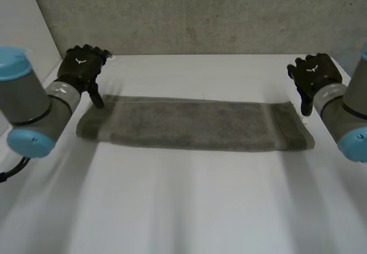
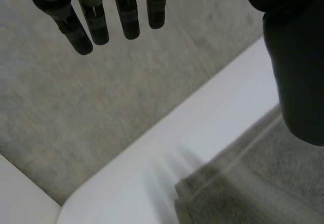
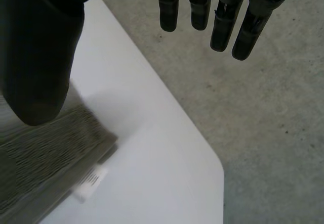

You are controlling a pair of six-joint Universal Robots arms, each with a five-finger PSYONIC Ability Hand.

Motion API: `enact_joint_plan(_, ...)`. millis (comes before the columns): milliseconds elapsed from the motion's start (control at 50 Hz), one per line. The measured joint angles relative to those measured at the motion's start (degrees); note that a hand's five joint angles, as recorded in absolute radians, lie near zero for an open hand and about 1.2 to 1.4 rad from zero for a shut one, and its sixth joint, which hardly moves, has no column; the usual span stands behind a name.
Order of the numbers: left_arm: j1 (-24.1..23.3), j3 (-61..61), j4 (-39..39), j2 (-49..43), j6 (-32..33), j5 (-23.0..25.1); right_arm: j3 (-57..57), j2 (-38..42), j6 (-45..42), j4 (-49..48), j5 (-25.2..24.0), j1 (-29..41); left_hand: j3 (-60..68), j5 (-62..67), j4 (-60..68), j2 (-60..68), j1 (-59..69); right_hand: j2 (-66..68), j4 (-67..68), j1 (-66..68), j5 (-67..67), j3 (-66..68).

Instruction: Fold the towel.

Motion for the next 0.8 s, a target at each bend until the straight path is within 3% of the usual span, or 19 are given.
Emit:
enact_joint_plan(220, 1.42, -22.67, 15.05, 14.89, -4.53, 2.71, 12.14, -6.12, -0.22, 4.97, -1.13, -0.24, -0.01, -0.08, 0.0, -0.01, 0.0, 0.0, 0.0, 0.0, 0.0, 0.03)
enact_joint_plan(400, 1.88, -34.46, 20.98, 20.03, -12.62, 2.64, 14.56, -1.74, 1.26, 2.32, -5.84, -2.15, -0.01, -0.08, 0.0, -0.01, 0.0, 6.24, 5.53, 7.14, 7.45, 6.55)
enact_joint_plan(580, 1.62, -36.58, 22.16, 20.02, -13.46, 2.62, 13.98, 4.26, 2.36, -3.24, -6.24, -3.6, -0.01, -0.08, 0.0, -0.01, 0.0, 16.7, 16.19, 17.41, 17.79, 17.07)
enact_joint_plan(760, 1.22, -36.35, 22.02, 19.85, -13.22, 2.62, 11.87, 7.81, 2.03, -4.31, -5.64, -4.84, -0.01, -0.08, 0.0, -0.01, 0.0, 38.87, 38.06, 39.36, 39.22, 38.84)
enact_joint_plan(800, 1.23, -36.32, 22.01, 19.84, -13.22, 2.62, 11.22, 8.34, 1.95, -4.25, -5.26, -5.43, -0.01, -0.09, 0.0, -0.01, 0.0, 55.9, 55.04, 54.54, 55.7, 55.47)
